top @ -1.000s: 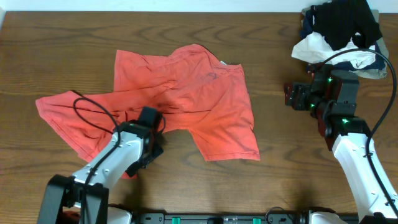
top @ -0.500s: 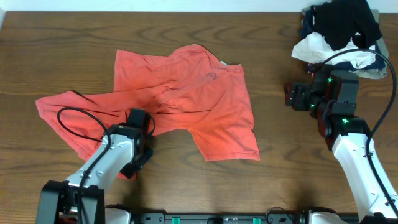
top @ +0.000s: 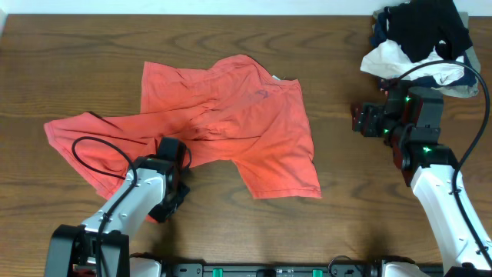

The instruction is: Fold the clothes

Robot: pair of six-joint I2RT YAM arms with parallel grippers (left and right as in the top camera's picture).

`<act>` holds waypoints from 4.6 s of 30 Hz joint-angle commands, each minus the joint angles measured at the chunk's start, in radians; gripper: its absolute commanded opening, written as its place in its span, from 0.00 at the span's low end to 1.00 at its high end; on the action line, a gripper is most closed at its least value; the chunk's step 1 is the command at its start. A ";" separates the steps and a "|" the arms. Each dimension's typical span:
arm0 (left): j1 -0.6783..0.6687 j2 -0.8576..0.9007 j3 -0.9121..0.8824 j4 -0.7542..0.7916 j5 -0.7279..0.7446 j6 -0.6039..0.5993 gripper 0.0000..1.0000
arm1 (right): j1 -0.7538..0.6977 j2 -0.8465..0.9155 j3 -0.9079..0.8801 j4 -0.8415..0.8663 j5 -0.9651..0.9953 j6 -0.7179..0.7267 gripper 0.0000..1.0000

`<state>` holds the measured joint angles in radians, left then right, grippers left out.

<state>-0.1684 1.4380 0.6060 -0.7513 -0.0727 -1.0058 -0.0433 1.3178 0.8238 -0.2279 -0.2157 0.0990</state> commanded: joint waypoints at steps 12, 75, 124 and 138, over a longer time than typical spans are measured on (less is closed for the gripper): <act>0.106 -0.066 0.019 -0.159 0.027 0.028 0.71 | 0.011 0.003 0.014 -0.004 0.003 0.004 0.77; 0.108 -0.272 0.725 -0.162 -0.457 0.702 0.06 | 0.437 0.229 -0.033 -0.337 -0.077 0.077 0.58; 0.126 -0.251 0.725 -0.134 -0.463 0.698 0.06 | 0.436 0.225 -0.065 -0.343 0.187 0.173 0.72; 0.126 -0.239 0.725 -0.174 -0.463 0.694 0.06 | 0.551 0.225 -0.114 -0.394 0.106 0.254 0.37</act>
<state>-0.0475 1.1942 1.3113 -0.9184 -0.5060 -0.3134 0.4885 1.5345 0.7238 -0.6186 -0.1127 0.3042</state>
